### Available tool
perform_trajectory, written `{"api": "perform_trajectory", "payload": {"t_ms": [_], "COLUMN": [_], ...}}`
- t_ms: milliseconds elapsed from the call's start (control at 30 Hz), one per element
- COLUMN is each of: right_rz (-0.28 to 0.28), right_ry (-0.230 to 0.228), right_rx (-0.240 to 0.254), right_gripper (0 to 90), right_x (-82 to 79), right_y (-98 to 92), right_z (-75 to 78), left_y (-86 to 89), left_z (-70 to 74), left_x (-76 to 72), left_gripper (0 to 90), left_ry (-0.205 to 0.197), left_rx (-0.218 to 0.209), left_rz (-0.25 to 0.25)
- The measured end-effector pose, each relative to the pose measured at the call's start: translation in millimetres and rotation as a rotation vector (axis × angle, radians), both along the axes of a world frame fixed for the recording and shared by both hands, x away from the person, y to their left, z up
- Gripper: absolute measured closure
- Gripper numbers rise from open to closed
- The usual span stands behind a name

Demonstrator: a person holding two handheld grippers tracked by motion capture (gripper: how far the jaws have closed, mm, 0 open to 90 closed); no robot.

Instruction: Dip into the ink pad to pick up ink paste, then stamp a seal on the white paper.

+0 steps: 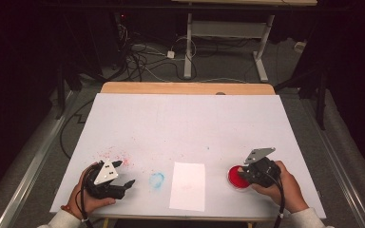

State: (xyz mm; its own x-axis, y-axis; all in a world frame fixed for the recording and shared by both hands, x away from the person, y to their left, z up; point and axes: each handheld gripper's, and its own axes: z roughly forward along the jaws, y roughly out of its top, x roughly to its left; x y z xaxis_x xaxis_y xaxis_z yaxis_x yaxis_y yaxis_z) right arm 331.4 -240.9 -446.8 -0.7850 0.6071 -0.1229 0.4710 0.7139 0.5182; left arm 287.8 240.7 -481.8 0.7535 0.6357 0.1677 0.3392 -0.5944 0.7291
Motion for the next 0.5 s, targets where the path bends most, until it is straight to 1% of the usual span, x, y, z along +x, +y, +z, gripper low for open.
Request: {"api": "perform_trajectory", "payload": {"t_ms": [133, 200, 300, 333, 367, 433, 500], "right_rz": [0.007, 0.013, 0.008, 0.012, 0.006, 0.01, 0.004], "right_ry": [-0.016, -0.025, -0.025, -0.038, -0.04, -0.05, -0.065], "right_rx": [-0.004, -0.01, 0.021, 0.026, 0.035, 0.052, 0.054], "right_gripper": [76.1, 76.1, 76.1, 76.1, 76.1, 76.1, 76.1], "right_x": [-1.6, -2.3, -2.3, -1.9, -2.5, -2.5, -3.1], "right_y": [0.1, 0.6, -1.3, -2.1, -2.5, -4.1, -5.3], "right_z": [0.2, 1.3, 4.5, 6.7, 9.2, 13.0, 14.7], "left_y": [-0.6, -0.7, 0.1, 0.6, 1.1, 1.6, 1.3], "left_z": [0.8, 0.3, 0.7, 0.6, 0.6, 0.5, 0.6], "left_x": [-0.9, -0.5, -0.6, -0.9, -1.1, -1.1, -1.0], "left_gripper": [19.8, 19.8, 19.7, 19.7, 19.7, 19.8, 19.7], "left_ry": [-0.003, 0.0, -0.001, -0.001, 0.0, 0.002, 0.0], "left_rx": [-0.004, -0.002, -0.001, -0.003, -0.004, -0.005, -0.002], "left_rz": [-0.014, -0.011, -0.004, -0.001, 0.0, 0.0, -0.001]}}
